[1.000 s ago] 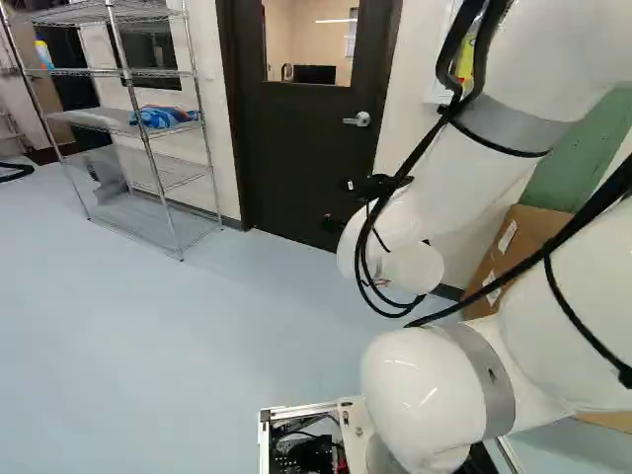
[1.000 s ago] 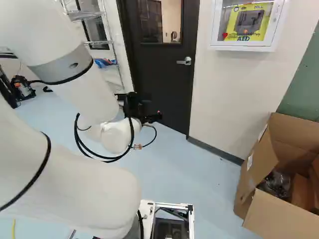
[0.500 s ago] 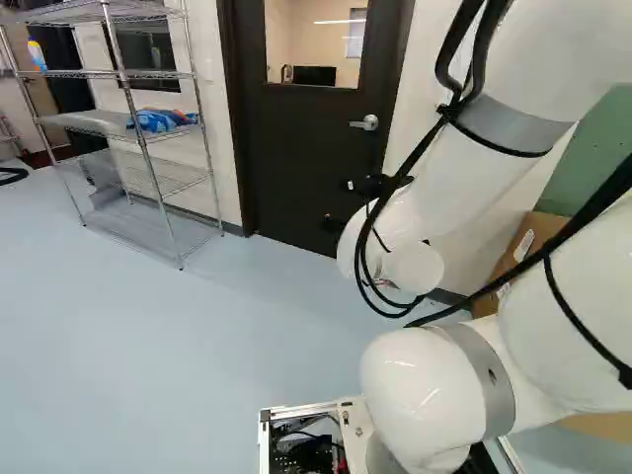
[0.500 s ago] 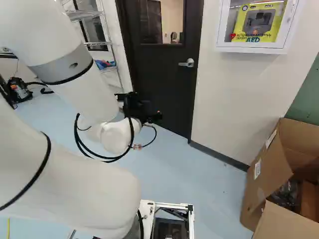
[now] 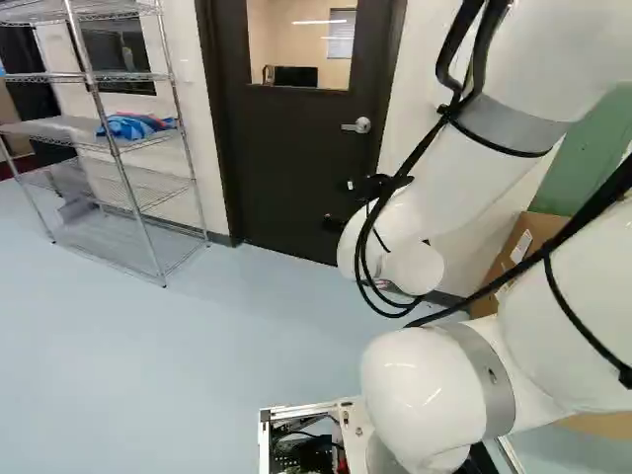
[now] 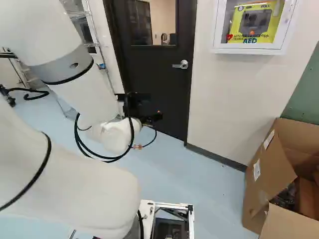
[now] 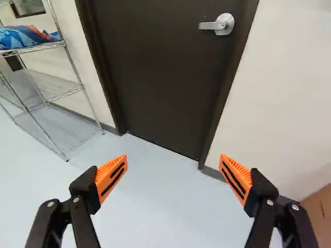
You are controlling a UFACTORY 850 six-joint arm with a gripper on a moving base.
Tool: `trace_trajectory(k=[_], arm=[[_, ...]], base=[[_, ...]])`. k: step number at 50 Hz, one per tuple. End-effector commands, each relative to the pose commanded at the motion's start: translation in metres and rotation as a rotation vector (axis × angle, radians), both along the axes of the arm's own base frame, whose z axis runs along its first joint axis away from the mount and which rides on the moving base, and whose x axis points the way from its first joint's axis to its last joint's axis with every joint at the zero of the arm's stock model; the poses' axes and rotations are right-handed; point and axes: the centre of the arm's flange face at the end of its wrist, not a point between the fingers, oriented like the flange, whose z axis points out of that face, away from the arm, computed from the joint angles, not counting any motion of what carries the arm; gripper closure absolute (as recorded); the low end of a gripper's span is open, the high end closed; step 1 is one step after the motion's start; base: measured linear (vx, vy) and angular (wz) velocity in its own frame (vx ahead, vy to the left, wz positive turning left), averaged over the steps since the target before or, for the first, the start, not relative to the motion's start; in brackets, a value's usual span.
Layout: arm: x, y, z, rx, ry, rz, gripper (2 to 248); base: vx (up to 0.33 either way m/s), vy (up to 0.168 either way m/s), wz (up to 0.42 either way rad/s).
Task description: Open the door and move inside
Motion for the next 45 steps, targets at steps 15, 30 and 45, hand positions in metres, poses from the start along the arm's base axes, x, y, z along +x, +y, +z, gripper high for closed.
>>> trace_trajectory(k=[15,30,45], arm=[[0.0,0.0,0.0,0.0,0.0,0.0,3],[0.0,0.0,0.0,0.0,0.0,0.0,3],[0.0,0.0,0.0,0.0,0.0,0.0,3]], base=[[0.127,0.035,-0.231],[0.126,0.039,-0.224],[0.13,0.052,-0.199]])
